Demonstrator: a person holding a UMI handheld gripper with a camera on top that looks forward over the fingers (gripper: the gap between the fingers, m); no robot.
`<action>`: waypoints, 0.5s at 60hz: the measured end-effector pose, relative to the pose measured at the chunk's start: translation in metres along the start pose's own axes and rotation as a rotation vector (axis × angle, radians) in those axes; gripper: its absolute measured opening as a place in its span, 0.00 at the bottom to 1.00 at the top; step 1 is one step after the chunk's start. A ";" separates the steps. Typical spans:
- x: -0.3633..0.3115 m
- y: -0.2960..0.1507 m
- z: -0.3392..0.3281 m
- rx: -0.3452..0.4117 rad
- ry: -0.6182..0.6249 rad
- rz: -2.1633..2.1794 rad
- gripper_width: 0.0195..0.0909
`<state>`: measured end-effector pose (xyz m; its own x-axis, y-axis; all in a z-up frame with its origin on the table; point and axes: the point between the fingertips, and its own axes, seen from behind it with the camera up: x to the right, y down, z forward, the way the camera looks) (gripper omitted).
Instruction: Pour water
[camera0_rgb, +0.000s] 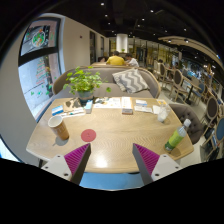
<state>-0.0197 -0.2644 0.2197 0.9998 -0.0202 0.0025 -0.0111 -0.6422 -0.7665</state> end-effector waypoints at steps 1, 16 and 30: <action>0.020 0.001 0.008 -0.002 0.002 0.004 0.93; 0.227 0.064 0.051 -0.029 0.028 0.053 0.92; 0.343 0.087 0.103 -0.021 0.051 0.061 0.92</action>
<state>0.3238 -0.2484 0.0874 0.9951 -0.0986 -0.0108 -0.0730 -0.6547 -0.7524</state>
